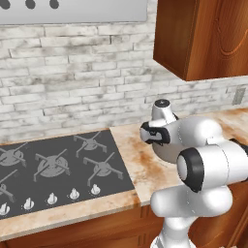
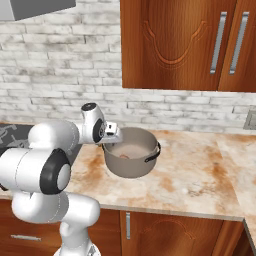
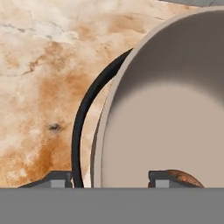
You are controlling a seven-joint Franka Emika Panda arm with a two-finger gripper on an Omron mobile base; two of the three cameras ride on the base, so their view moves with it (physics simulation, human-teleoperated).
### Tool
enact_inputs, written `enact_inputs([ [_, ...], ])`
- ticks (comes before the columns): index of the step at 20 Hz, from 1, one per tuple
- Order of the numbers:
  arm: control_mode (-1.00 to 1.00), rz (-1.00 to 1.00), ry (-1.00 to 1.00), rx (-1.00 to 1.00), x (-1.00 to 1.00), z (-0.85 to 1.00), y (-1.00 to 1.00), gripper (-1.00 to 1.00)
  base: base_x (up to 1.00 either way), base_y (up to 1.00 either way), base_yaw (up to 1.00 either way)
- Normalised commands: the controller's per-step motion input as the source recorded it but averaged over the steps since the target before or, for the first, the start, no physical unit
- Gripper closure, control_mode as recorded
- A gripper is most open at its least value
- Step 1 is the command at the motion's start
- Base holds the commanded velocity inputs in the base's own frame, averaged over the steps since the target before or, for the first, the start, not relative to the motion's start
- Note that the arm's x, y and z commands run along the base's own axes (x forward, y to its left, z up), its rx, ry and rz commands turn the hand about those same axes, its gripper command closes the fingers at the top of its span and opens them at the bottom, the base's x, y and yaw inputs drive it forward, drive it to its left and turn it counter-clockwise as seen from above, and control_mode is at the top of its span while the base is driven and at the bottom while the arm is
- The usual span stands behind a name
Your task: Turn on the sink faucet. Then move the onion from the counter to the sink. Turn off the sink. Move the vegetable from the sink to the pot next to the stove. Finally move the pot to the front right burner.
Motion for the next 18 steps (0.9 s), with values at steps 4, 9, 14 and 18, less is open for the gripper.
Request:
enact_inputs([
  [4,-1.00,0.00,-0.02,0.00,-0.11,0.01,0.03,1.00,0.00,0.00,0.00],
  [9,-1.00,0.04,0.00,-0.13,-0.28,0.28,0.38,1.00,0.00,0.00,0.00],
  [14,-1.00,0.19,0.03,-0.19,-0.39,0.56,0.88,1.00,0.00,0.00,0.00],
  [18,-1.00,0.32,0.19,-0.13,-0.28,0.50,1.00,1.00,0.00,0.00,0.00],
])
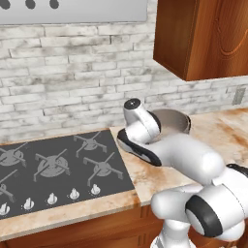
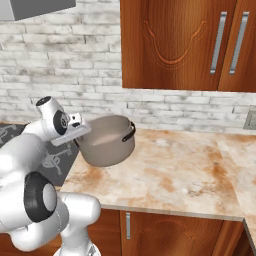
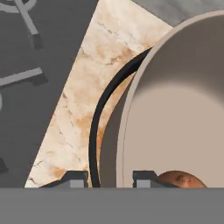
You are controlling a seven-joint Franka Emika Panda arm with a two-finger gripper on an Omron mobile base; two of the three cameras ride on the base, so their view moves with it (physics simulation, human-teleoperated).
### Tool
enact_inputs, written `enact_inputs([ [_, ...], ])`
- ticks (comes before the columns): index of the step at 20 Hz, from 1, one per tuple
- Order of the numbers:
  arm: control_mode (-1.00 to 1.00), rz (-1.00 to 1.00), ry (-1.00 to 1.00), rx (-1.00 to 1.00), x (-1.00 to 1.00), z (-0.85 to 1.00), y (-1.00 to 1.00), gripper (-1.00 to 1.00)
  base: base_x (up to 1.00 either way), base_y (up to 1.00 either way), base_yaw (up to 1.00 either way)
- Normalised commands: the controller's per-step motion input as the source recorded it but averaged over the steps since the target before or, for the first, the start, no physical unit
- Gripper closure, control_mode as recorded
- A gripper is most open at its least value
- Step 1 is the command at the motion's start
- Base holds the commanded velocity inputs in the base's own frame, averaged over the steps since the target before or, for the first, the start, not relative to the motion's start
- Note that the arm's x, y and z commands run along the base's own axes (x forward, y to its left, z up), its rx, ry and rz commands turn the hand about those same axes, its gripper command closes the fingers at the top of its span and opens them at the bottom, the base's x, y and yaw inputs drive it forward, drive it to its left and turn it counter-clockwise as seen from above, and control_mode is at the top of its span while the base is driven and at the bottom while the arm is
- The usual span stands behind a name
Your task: Turn on the sink faucet. Then move the onion from the counter to the sink. Turn off the sink. Move the vegetable from the sink to the pot next to the stove. Finally move the pot to the front right burner.
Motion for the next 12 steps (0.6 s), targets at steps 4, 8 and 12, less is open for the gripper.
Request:
enact_inputs([
  [4,-1.00,0.33,0.15,-0.04,-0.27,0.10,1.00,1.00,0.00,0.00,0.00],
  [8,-1.00,0.29,0.02,0.00,-0.17,0.00,0.97,1.00,0.00,0.00,0.00],
  [12,-1.00,0.29,-0.04,-0.03,-0.39,-0.10,1.00,1.00,0.00,0.00,0.00],
])
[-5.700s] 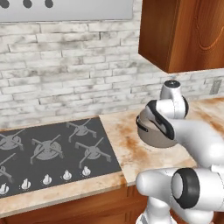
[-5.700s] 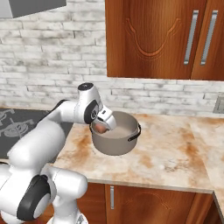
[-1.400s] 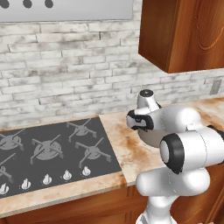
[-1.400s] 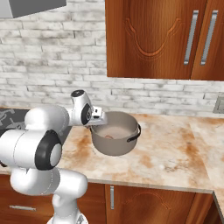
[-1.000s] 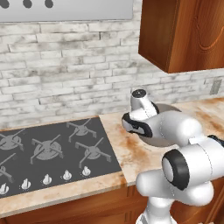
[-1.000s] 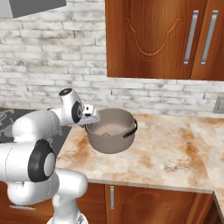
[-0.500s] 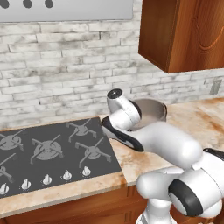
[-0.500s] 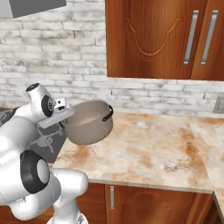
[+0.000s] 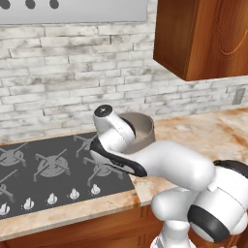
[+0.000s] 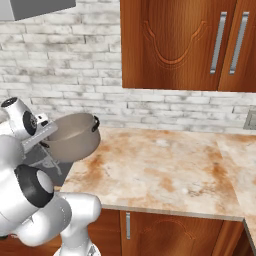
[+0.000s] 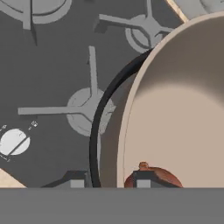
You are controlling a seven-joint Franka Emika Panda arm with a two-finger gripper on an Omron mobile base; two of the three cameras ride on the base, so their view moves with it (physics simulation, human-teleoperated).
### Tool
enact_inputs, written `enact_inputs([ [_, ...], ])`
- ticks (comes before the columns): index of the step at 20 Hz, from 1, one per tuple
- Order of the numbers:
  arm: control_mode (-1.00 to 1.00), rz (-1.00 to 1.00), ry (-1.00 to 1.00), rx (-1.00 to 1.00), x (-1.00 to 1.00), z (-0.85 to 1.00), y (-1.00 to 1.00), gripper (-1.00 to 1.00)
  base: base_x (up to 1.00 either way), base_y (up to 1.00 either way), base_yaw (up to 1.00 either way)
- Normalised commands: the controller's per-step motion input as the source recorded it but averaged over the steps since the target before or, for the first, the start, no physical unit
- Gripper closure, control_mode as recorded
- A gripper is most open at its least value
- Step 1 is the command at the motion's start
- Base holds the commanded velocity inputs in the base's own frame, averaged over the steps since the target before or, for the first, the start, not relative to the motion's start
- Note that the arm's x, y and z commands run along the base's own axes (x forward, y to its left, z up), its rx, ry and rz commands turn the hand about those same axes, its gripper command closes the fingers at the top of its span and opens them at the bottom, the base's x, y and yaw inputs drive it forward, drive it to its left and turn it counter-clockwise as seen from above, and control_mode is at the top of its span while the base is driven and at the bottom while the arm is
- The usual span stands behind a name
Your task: Turn on the sink faucet. Then move the onion from the counter to the sink. Turn off the sink. Move the vegetable from the sink to the pot next to the stove. Finally move the pot to the front right burner.
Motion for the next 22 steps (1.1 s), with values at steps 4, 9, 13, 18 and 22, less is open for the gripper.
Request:
enact_inputs([
  [4,-1.00,0.21,0.00,-0.02,-0.25,-0.26,0.52,1.00,0.00,0.00,0.00],
  [9,-1.00,0.16,0.00,0.02,-0.02,-0.26,0.34,1.00,0.00,0.00,0.00],
  [13,-1.00,0.18,0.02,0.08,0.00,-0.15,0.17,1.00,0.00,0.00,0.00],
  [18,-1.00,0.22,0.02,0.11,0.02,-0.12,0.22,1.00,0.00,0.00,0.00],
  [22,-1.00,0.11,0.01,0.04,-0.03,0.07,0.05,1.00,0.00,0.00,0.00],
])
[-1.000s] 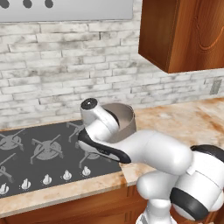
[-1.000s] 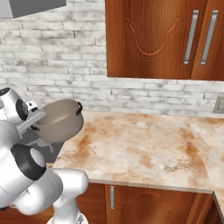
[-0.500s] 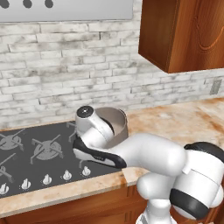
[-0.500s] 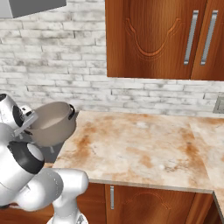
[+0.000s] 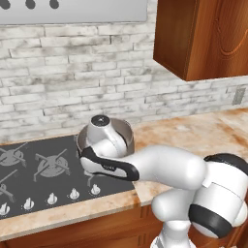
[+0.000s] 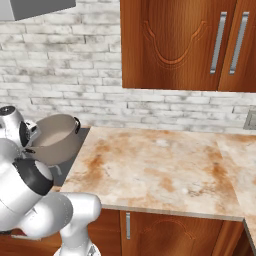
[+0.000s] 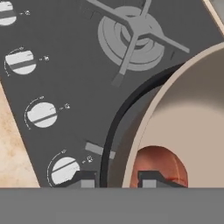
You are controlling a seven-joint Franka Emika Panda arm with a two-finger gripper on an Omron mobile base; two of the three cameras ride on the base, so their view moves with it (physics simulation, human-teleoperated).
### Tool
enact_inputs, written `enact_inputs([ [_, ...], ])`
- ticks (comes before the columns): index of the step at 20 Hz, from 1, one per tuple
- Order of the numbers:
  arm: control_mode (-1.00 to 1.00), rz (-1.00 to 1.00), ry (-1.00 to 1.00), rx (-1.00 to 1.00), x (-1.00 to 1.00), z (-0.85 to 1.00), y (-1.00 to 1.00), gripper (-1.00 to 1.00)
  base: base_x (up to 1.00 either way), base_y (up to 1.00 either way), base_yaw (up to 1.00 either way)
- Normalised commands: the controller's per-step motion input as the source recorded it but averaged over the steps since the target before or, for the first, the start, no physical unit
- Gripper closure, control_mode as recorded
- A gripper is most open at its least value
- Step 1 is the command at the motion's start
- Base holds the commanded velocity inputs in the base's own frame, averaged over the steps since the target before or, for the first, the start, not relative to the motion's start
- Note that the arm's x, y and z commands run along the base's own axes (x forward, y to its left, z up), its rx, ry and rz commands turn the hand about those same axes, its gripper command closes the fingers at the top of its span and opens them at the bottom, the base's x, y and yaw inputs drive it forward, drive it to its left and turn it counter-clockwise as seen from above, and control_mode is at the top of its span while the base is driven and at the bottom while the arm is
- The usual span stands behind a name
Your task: Turn on the sink faucet. Then move the onion from the counter to the sink. Turn off the sink. Move the vegetable from the sink to the pot next to the stove. Finally move the pot to the front right burner.
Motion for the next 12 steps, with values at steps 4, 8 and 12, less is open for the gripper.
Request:
enact_inputs([
  [4,-1.00,0.00,0.09,0.00,-0.18,0.11,0.00,1.00,0.00,0.00,0.00],
  [8,-1.00,0.01,0.03,0.00,-0.09,0.31,0.03,1.00,0.00,0.00,0.00],
  [12,-1.00,0.05,0.06,0.00,-0.03,0.10,0.14,1.00,0.00,0.00,0.00],
])
